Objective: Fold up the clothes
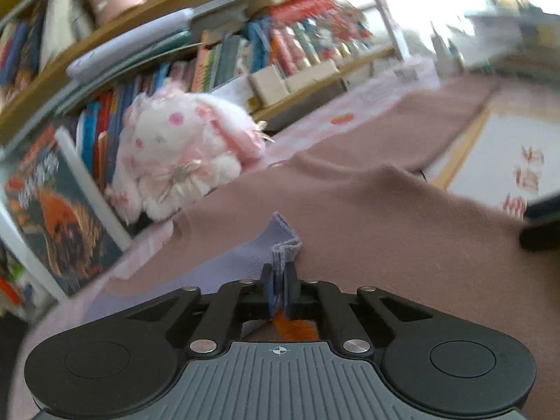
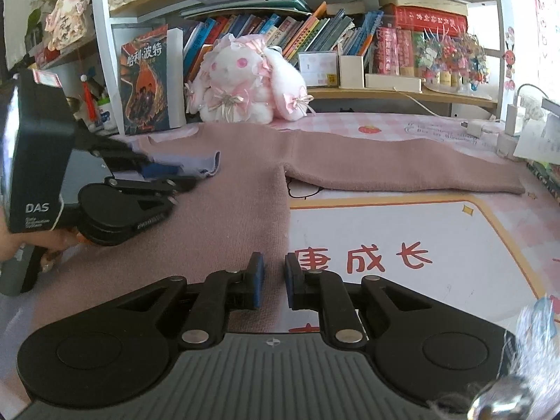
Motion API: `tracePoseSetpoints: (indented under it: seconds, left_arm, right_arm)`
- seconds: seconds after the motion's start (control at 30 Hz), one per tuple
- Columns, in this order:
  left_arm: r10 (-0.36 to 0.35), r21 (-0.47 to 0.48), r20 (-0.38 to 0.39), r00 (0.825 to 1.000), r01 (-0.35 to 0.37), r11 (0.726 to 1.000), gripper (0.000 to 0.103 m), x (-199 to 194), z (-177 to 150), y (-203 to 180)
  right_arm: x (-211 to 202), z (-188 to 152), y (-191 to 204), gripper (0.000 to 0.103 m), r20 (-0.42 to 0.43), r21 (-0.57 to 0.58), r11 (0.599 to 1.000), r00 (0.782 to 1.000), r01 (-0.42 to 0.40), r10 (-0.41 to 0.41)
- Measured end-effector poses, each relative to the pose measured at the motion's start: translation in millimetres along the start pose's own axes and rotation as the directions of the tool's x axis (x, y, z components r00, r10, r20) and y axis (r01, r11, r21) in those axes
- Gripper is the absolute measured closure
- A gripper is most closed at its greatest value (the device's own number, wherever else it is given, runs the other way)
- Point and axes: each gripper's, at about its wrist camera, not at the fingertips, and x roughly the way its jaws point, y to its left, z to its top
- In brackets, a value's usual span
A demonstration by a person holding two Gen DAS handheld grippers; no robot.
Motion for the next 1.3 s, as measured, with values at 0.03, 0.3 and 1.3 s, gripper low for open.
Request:
tracePoseSetpoints:
  seconds: [0.03, 0.3, 1.3]
  left_arm:
    - [0.0, -0.046, 0.023, 1.0, 0.001, 0.999, 0.099, -6.2, -0.3, 11.6]
    - [0.15, -0.368, 0.111, 0.982, -0.1, 0.924, 0.099, -77.9, -32.2, 152.2]
    - [0.509, -0.431, -0.169, 0.844, -0.528, 0.732, 0.033, -189.5, -165.1, 282.0]
  right_arm:
    - [-0.1, 0.0, -0.6, 0.09, 0.0, 0.004, 1.0, 1.0, -0.003, 0.003]
    - [0.4, 0.0, 1.3, 0.09, -0.001, -0.003, 1.0, 1.0, 0.002, -0.002]
    - [1.1, 0.3, 2.6, 0.09, -0.002, -0.01, 1.0, 1.0, 0.009, -0.009]
